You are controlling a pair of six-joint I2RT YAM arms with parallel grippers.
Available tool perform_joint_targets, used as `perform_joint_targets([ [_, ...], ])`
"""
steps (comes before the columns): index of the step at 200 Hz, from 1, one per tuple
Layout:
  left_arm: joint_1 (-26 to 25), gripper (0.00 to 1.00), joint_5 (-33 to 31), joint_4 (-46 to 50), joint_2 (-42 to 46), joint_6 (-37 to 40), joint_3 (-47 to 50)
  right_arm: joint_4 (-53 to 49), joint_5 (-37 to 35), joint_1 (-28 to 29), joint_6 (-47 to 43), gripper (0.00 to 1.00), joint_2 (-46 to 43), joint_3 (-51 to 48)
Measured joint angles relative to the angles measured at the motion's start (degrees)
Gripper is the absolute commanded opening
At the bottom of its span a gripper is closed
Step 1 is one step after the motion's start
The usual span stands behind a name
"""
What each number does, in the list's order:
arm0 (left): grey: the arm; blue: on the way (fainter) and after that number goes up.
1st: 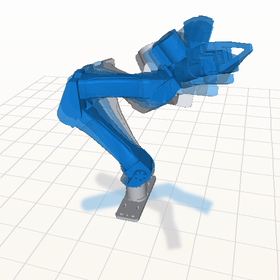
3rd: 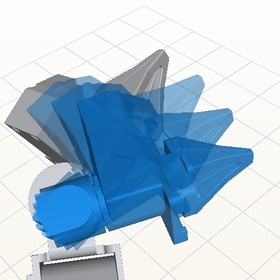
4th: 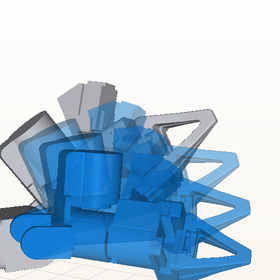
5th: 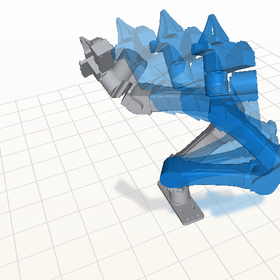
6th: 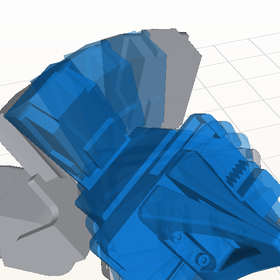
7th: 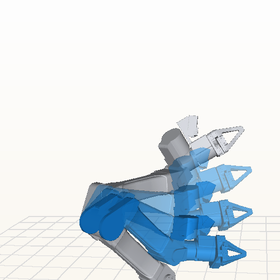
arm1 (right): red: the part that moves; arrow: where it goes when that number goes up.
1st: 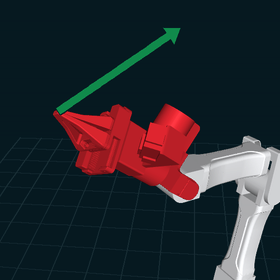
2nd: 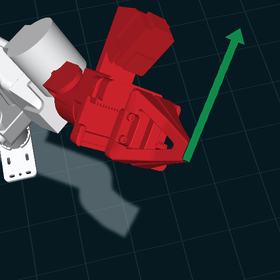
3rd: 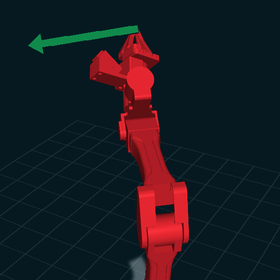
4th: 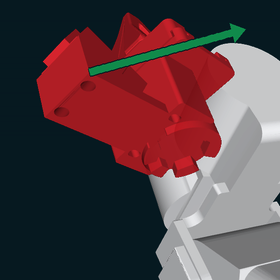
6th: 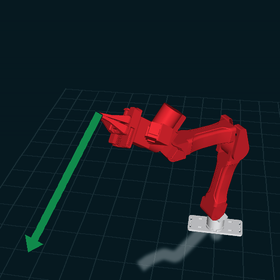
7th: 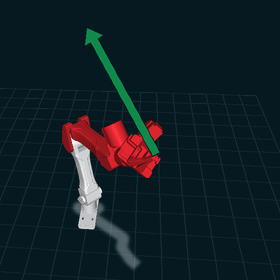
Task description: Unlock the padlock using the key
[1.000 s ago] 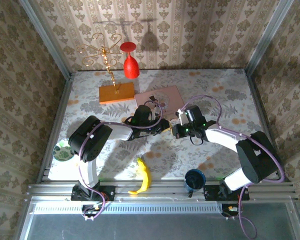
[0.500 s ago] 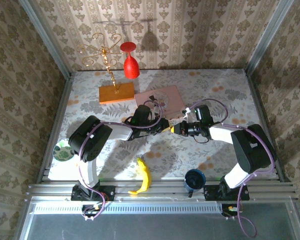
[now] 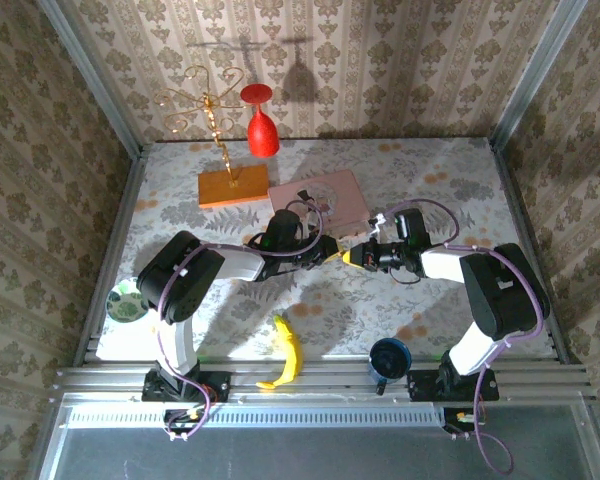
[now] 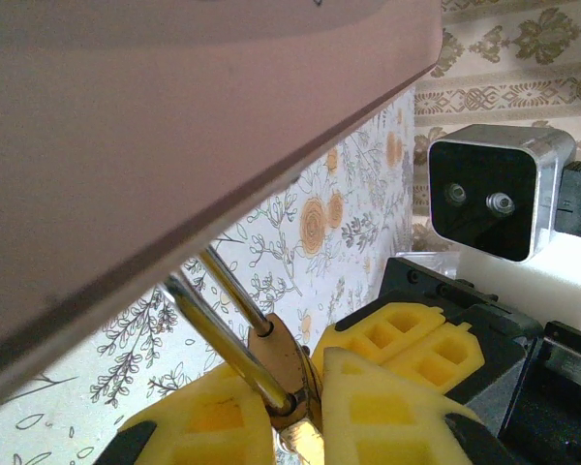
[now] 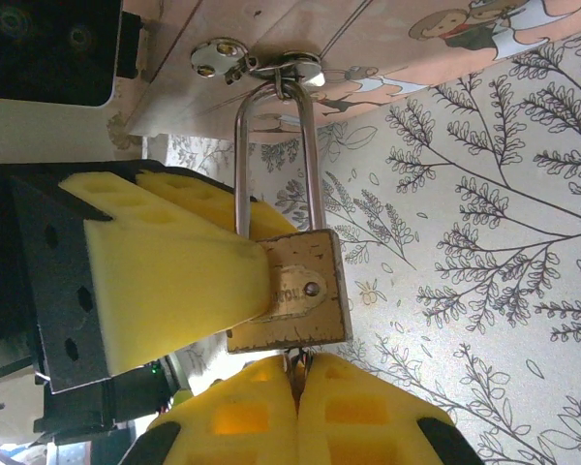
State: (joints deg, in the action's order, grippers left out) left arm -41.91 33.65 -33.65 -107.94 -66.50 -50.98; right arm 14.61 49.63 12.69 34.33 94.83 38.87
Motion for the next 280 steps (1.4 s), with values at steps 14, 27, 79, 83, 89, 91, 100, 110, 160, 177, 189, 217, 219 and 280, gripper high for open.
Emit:
perform_joint_targets([
  [14,0.0,0.0,0.0,0.0,0.0,-0.2,0.0,0.0,0.0,-0.1,0.1,0.13,0.0,0.0],
  [27,0.0,0.0,0.0,-0.1,0.0,-0.2,0.0,0.0,0.0,-0.2,0.3,0.15,0.0,0.0],
  [79,0.0,0.0,0.0,-0.3,0.0,-0.1,0.3,-0.2,-0.2,-0.5,0.2,0.16,-0.2,-0.4],
  [83,0.0,0.0,0.0,-0.3,0.0,0.0,0.3,-0.1,-0.1,-0.6,0.2,0.16,-0.2,-0.5],
  [89,0.0,0.0,0.0,-0.4,0.0,0.1,0.3,0.0,-0.1,-0.7,0.2,0.16,-0.3,-0.7],
  [91,0.0,0.0,0.0,-0.4,0.0,0.1,0.4,0.1,-0.1,-0.7,0.2,0.16,-0.4,-0.8],
  [100,0.0,0.0,0.0,-0.5,0.0,0.1,0.4,0.4,0.0,-1.0,0.3,0.16,-0.5,-1.1],
  [110,-0.1,0.0,0.0,-0.6,0.0,0.2,0.5,0.9,0.2,-1.3,0.5,0.16,-0.7,-1.5],
  [160,0.0,0.0,0.6,-1.5,0.0,1.0,1.1,1.4,-3.0,-3.8,1.5,0.17,-1.3,-1.9],
  [177,0.0,0.0,0.7,-1.6,0.0,1.0,1.2,0.9,-5.2,-4.9,1.5,0.17,-1.4,-2.0],
  [189,0.0,0.0,0.8,-1.9,0.0,1.0,1.4,0.2,-6.3,-4.9,1.5,0.17,-1.5,-2.0],
  [217,0.0,0.0,0.9,-2.2,0.0,1.0,1.5,-1.3,-7.9,-4.9,1.5,0.18,-3.4,-2.8],
  [219,0.0,0.0,0.9,-2.2,0.0,1.0,1.5,-1.5,-8.1,-4.9,1.4,0.19,-3.6,-2.8],
  [280,0.0,0.03,0.9,-2.3,0.0,0.9,1.5,-10.1,-17.9,-0.9,-3.9,0.29,-15.4,-3.1],
])
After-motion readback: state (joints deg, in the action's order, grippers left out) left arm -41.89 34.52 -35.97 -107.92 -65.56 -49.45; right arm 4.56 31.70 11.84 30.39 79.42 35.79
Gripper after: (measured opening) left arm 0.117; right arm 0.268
